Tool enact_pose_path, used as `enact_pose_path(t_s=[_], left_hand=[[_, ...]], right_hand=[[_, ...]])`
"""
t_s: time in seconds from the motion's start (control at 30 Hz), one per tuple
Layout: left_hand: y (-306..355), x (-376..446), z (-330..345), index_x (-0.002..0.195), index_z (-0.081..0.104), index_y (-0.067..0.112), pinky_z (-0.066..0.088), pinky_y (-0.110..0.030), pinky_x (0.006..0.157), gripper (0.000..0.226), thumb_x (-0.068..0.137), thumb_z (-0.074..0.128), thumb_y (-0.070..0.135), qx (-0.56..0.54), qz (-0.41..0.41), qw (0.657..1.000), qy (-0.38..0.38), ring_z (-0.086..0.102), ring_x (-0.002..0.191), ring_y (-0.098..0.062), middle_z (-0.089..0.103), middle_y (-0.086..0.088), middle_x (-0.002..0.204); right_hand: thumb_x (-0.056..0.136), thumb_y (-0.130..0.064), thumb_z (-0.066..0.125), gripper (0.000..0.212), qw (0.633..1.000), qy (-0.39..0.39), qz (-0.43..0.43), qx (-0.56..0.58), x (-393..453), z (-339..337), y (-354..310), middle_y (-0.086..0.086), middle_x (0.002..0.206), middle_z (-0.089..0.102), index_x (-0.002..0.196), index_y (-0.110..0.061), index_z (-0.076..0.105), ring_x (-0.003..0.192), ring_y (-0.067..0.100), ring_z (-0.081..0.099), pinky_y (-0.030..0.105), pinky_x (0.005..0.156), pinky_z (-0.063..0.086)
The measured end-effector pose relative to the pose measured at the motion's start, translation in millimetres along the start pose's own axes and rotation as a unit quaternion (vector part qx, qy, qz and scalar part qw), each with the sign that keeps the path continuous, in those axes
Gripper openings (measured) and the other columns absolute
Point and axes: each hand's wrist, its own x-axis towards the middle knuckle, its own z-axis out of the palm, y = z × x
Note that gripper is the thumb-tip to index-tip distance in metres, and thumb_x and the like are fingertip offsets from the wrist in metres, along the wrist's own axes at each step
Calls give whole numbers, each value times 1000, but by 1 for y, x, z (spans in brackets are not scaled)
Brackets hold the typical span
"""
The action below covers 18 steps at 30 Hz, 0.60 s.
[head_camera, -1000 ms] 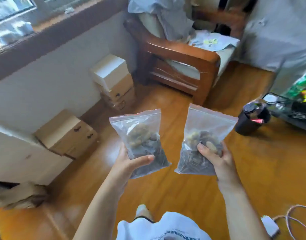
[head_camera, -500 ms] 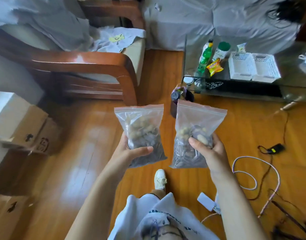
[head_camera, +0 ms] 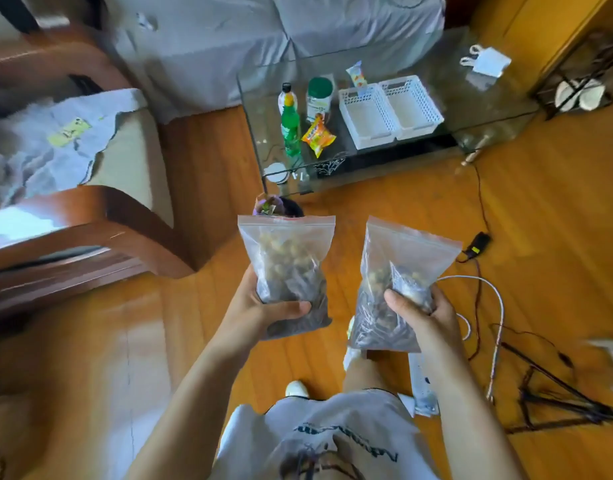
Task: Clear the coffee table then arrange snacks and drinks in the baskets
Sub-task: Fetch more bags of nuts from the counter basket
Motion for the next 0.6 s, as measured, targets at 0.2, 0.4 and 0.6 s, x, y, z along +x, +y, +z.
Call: enact_pose_path(t_s=[0.2, 0.4, 0.6], left_hand=[[35, 104, 43, 115, 54, 13, 56, -26, 72, 62, 58, 73, -1, 11, 2, 1000, -20, 69, 91, -20, 70, -4, 98], [96, 220, 109, 117, 54, 12, 57, -32, 75, 65, 56, 72, 0, -4, 12, 1000, -7, 67, 94, -26, 68, -10, 102], [144, 312, 157, 116, 55, 20, 56, -32, 81, 66, 55, 75, 4, 5, 23, 1000, 3, 68, 98, -22, 71, -5, 104]], right_hand=[[78, 0, 68, 28, 1000, 17, -18, 6, 107, -31, -33, -14, 82, 74, 96, -21, 64, 78, 1, 69, 11, 60, 51], [78, -1, 68, 26, 999, 0, -43, 20, 237, -65, -99, -17, 78, 73, 92, -22, 64, 74, -3, 68, 7, 59, 48], [77, -5, 70, 24, 999, -24, -43, 13, 341, -89, -149, -17, 78, 73, 90, -24, 64, 74, -3, 68, 7, 58, 48]])
